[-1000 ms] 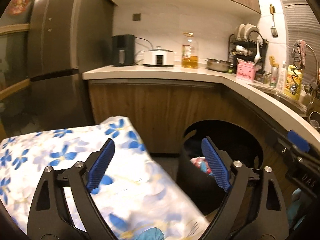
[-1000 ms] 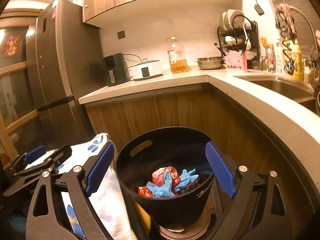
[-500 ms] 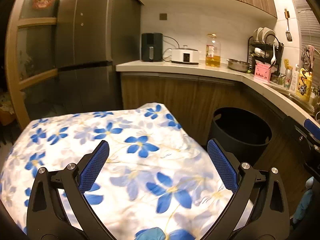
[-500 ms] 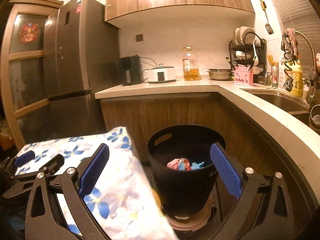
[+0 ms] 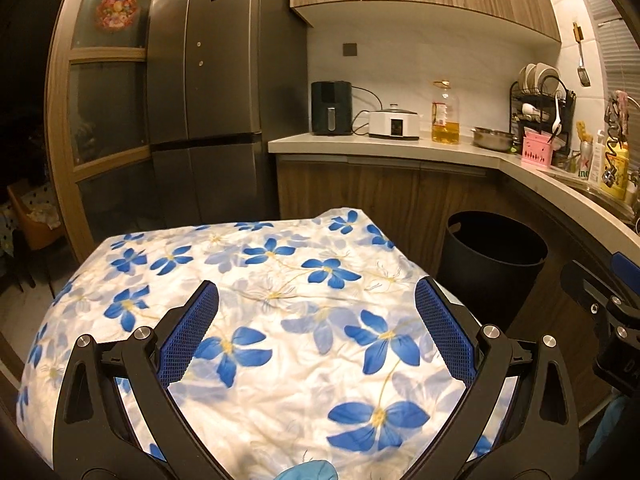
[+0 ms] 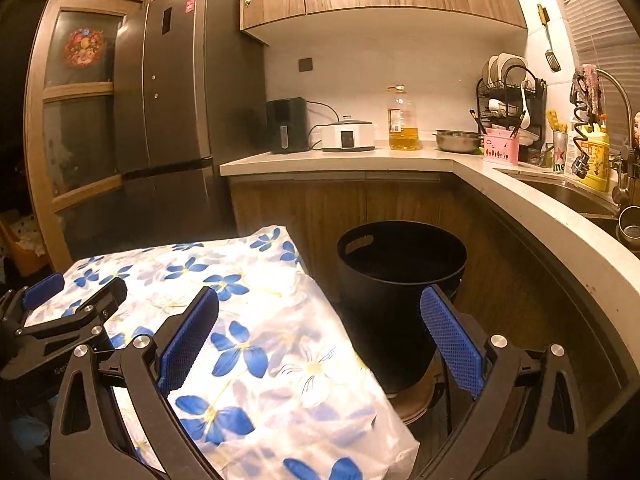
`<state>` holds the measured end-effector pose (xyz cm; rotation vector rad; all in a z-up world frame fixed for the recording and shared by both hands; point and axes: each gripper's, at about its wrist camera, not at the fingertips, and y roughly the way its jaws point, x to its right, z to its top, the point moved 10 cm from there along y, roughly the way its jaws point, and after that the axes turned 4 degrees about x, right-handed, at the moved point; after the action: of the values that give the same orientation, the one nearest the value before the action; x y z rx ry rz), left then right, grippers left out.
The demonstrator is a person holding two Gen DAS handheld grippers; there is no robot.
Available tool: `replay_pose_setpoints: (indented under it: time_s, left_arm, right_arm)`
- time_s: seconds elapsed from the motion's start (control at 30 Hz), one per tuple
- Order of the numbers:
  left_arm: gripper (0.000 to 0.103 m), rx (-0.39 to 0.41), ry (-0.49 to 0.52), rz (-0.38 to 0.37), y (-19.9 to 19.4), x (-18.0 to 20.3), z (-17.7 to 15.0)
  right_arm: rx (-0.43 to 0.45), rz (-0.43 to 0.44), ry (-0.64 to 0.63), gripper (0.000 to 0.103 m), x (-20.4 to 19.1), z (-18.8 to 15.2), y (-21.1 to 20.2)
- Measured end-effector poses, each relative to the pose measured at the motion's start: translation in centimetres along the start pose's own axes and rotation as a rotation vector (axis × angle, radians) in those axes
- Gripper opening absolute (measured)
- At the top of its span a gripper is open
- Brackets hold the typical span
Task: Collect trash
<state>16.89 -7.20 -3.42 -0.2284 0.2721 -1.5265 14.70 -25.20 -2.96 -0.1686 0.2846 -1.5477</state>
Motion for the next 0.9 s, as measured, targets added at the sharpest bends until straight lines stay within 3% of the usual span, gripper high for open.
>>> replay_pose_setpoints:
  time_s: [0.9]
  left_arm:
    - [0.097, 0.014, -0.025, 0.002, -4.0, -1.9, -0.9]
  right_arm:
    - [0.018, -0.004, -0.042, 0.097, -3.0, -0.1, -3.3]
